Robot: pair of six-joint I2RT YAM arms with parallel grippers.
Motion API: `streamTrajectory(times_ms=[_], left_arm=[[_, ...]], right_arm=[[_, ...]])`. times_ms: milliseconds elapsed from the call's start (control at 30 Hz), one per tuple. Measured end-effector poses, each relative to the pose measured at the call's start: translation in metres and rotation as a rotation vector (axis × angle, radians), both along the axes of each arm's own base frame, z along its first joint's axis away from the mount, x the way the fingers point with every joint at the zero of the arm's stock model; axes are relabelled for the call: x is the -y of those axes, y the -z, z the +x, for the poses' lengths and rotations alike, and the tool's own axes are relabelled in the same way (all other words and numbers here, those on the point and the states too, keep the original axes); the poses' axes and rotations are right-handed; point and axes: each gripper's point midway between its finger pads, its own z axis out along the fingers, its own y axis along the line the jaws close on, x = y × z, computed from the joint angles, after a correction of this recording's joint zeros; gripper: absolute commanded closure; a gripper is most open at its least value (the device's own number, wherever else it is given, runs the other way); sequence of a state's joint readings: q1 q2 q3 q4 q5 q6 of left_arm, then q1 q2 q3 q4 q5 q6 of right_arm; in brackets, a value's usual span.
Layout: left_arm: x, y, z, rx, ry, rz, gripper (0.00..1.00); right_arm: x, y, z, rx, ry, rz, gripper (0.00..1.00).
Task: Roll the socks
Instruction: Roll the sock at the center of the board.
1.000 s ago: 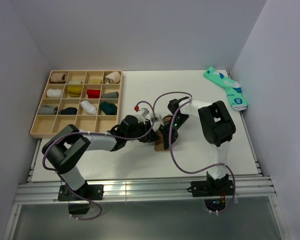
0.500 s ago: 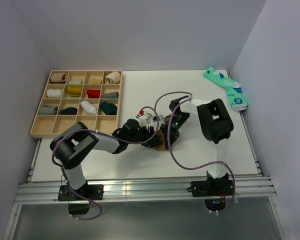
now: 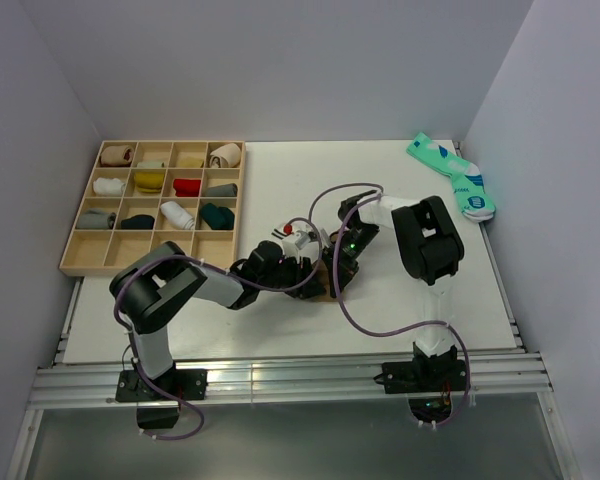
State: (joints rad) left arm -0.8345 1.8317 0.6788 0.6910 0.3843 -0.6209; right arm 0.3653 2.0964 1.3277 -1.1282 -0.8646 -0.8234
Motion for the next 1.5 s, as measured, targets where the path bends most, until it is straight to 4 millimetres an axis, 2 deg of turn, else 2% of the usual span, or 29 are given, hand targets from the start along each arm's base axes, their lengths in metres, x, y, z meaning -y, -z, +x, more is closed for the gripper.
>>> streamTrajectory(times_ms=[100,133,200,233,300,533,700,900,1167,1500], left_arm=[[0.001,0.0,0.0,-0.001,0.001,0.001,0.67],[0.001,0.0,0.0,-0.003,0.002,0.002,0.76],[0.003,0.0,0.001,-0.01,0.004,0.006,0.85],[0.004,0.0,0.001,-0.013,0.004,0.009,0.93],[0.006,0.0,0.003,-0.023,0.004,0.018,0.99],[0.009,0.001,0.004,-0.085,-0.036,0.05,1.0],[0.009,0.003,0.006,-0.143,-0.077,0.074,1.0],[0.008,0.004,0.005,-0.212,-0.107,0.084,1.0],[0.004,0.005,0.0,-0.346,-0.134,0.082,1.0],[0.003,0.008,-0.011,-0.508,-0.097,0.066,1.0]], right_arm=[[0.001,0.001,0.001,-0.006,0.012,-0.013,0.76],[0.0,0.001,0.001,-0.006,0.016,-0.016,0.74],[0.001,0.002,0.003,-0.006,0.025,-0.027,0.71],[0.001,0.003,0.003,-0.005,0.029,-0.034,0.67],[0.002,0.004,0.004,-0.007,0.041,-0.05,0.63],[0.004,-0.001,0.008,0.052,0.087,-0.077,0.48],[0.009,-0.009,0.022,0.225,0.117,-0.077,0.46],[0.02,-0.028,0.038,0.405,0.161,-0.049,0.46],[0.038,-0.037,0.034,0.564,0.171,-0.019,0.44],[0.035,-0.047,0.026,0.758,0.086,0.05,0.43]])
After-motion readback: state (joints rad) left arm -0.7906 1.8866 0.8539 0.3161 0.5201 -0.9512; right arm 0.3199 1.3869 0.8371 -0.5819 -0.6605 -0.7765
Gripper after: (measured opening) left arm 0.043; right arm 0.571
